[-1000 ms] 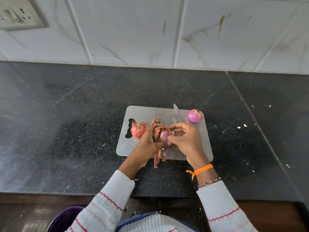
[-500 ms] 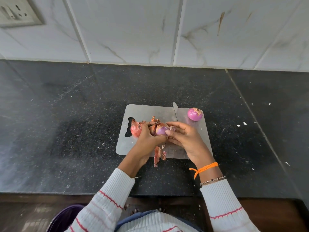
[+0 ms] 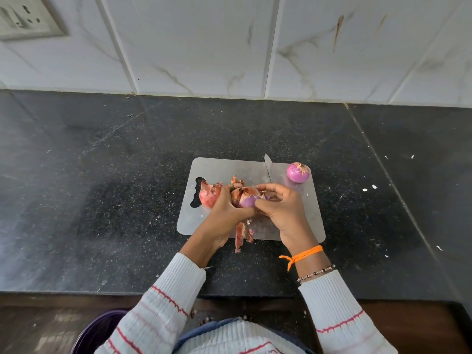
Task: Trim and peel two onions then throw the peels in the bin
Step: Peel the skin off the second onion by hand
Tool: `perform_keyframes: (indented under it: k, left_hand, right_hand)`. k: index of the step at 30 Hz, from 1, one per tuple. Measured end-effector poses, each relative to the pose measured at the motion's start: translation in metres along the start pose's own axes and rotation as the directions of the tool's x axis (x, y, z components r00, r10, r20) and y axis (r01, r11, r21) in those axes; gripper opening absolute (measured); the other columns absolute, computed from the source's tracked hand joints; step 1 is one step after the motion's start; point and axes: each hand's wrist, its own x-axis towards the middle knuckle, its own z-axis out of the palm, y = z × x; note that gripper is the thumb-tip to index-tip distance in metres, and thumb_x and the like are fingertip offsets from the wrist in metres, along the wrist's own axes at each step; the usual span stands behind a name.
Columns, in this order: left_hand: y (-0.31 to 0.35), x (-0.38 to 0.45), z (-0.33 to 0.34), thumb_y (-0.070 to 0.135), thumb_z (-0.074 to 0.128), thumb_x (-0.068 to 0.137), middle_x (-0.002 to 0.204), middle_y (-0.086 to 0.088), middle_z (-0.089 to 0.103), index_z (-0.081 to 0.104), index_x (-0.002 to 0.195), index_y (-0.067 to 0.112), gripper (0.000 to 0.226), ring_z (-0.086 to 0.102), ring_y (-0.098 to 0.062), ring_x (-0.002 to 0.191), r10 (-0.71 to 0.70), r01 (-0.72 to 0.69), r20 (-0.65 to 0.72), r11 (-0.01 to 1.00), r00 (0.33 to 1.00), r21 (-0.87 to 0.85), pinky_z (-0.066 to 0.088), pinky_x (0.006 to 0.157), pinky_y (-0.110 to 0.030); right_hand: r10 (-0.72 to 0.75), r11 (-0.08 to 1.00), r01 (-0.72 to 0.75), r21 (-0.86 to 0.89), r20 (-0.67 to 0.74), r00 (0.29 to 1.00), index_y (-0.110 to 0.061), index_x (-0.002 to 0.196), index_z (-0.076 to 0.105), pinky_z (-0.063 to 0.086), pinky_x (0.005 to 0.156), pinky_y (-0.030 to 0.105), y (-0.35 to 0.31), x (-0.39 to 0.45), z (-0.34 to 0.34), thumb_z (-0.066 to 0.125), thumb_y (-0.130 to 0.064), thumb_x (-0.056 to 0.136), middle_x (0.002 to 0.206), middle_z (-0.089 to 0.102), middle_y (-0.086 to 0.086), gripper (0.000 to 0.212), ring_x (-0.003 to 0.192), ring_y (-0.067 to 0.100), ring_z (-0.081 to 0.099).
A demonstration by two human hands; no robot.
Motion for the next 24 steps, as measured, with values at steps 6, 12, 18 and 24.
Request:
perform_keyframes:
  k: [6, 12, 18, 24]
  left_hand:
    - [0.008, 0.0, 0.002, -0.009, 0.063, 0.078, 0.104, -0.013, 0.052, 0.039, 0.11, 0.007, 0.043, 0.06, -0.015, 0.081, -0.022, 0.021, 0.036, 1.0, 0.999, 0.012, 0.055, 0.069, -0.028]
    - [0.009, 0.002, -0.002, -0.007, 0.067, 0.076, 0.108, -0.013, 0.056, 0.037, 0.113, 0.011, 0.051, 0.066, -0.02, 0.086, -0.055, 0.056, 0.024, 0.996, 0.998, -0.076, 0.059, 0.074, -0.03]
    - [0.005, 0.003, -0.005, -0.006, 0.067, 0.077, 0.114, -0.018, 0.058, 0.043, 0.124, 0.006, 0.054, 0.066, -0.021, 0.091, -0.044, 0.044, -0.003, 0.999, 0.999, -0.022, 0.057, 0.08, -0.031]
    - [0.005, -0.002, -0.006, -0.006, 0.063, 0.08, 0.108, -0.014, 0.061, 0.044, 0.127, 0.007, 0.053, 0.065, -0.021, 0.094, -0.021, 0.021, 0.012, 0.999, 1.0, 0.043, 0.053, 0.089, -0.039]
  right_hand:
    - [0.055, 0.997, -0.055, 0.057, 0.002, 0.998, -0.016, 0.083, 0.068, 0.052, 0.061, 0.026, 0.005, 0.007, -0.01, 0.066, 0.003, 0.078, 0.079, 0.069, 0.007, 0.019, 0.07, 0.016, 0.062]
    - [0.113, 0.973, -0.142, 0.181, 0.159, 0.981, -0.013, 0.092, 0.066, 0.057, 0.064, 0.021, 0.001, 0.006, -0.02, 0.041, -0.001, 0.094, 0.089, 0.07, 0.006, 0.028, 0.075, 0.012, 0.069]
    - [-0.116, 0.988, 0.136, -0.073, 0.224, 0.968, -0.021, 0.105, 0.068, 0.054, 0.083, 0.027, 0.005, 0.004, -0.021, 0.064, -0.02, 0.086, 0.105, 0.07, -0.001, 0.019, 0.1, 0.012, 0.065]
    - [-0.163, 0.972, 0.19, -0.137, 0.19, 0.968, -0.027, 0.097, 0.068, 0.055, 0.08, 0.025, 0.008, 0.004, -0.022, 0.073, -0.017, 0.078, 0.098, 0.071, -0.006, 0.023, 0.093, 0.008, 0.067]
